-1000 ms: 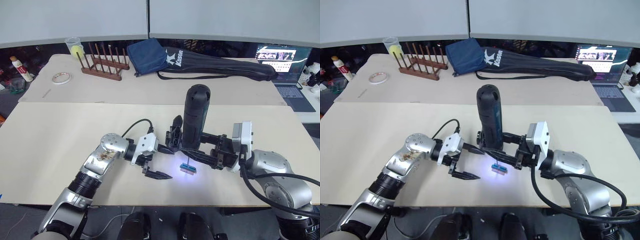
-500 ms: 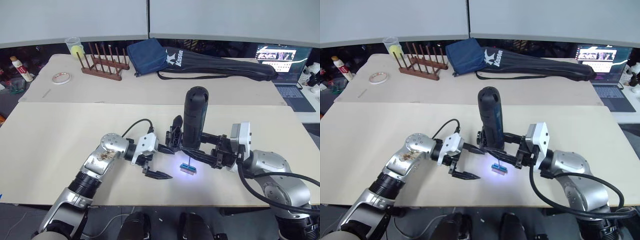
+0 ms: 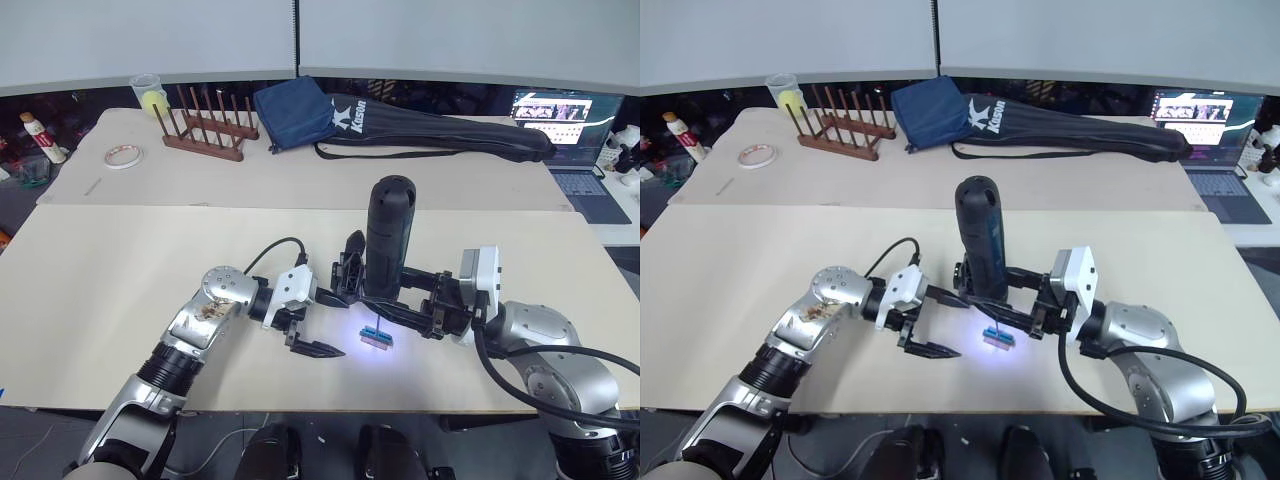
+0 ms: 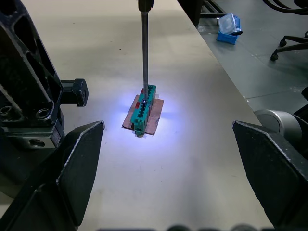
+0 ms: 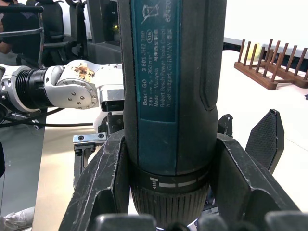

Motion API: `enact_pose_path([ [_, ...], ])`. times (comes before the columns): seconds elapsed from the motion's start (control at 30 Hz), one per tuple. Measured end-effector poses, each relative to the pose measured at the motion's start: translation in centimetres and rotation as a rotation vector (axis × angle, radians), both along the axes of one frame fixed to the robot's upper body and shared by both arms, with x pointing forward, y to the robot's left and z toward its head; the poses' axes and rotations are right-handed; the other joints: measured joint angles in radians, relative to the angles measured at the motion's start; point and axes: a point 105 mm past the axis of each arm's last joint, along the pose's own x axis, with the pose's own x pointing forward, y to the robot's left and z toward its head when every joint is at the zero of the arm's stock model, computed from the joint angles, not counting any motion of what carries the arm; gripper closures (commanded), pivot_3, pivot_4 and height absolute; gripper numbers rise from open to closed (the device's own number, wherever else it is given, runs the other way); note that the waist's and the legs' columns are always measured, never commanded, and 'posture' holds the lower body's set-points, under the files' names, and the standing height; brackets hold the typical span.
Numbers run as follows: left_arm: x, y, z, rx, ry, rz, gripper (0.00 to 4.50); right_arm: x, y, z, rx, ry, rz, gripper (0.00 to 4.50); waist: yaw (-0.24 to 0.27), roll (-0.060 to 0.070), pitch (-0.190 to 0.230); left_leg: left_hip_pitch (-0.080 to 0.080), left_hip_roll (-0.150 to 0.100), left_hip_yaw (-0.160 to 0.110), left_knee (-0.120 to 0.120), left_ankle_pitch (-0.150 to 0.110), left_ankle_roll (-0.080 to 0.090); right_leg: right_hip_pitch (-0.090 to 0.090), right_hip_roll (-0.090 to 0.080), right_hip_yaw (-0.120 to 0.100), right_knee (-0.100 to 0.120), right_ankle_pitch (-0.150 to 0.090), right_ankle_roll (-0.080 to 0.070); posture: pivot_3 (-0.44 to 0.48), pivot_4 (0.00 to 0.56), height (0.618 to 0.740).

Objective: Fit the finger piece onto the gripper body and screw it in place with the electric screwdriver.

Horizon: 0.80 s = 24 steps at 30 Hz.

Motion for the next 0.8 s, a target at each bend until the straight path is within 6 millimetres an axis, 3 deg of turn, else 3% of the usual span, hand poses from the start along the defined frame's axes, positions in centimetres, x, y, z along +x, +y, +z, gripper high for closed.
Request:
enact_pose_path([
  [0.8,0.18,-0.03,0.18,0.000,-0.006,0.002,0.00,0.07,0.11,-0.29,-0.001,-0.003,0.007,2.59,0.000,0.000,0.000,0.000,0.000,0.000,0.000,0.000,0.000,0.000,0.000,0.000,0.000,0.000,0.000,0.000,0.150,0.740],
])
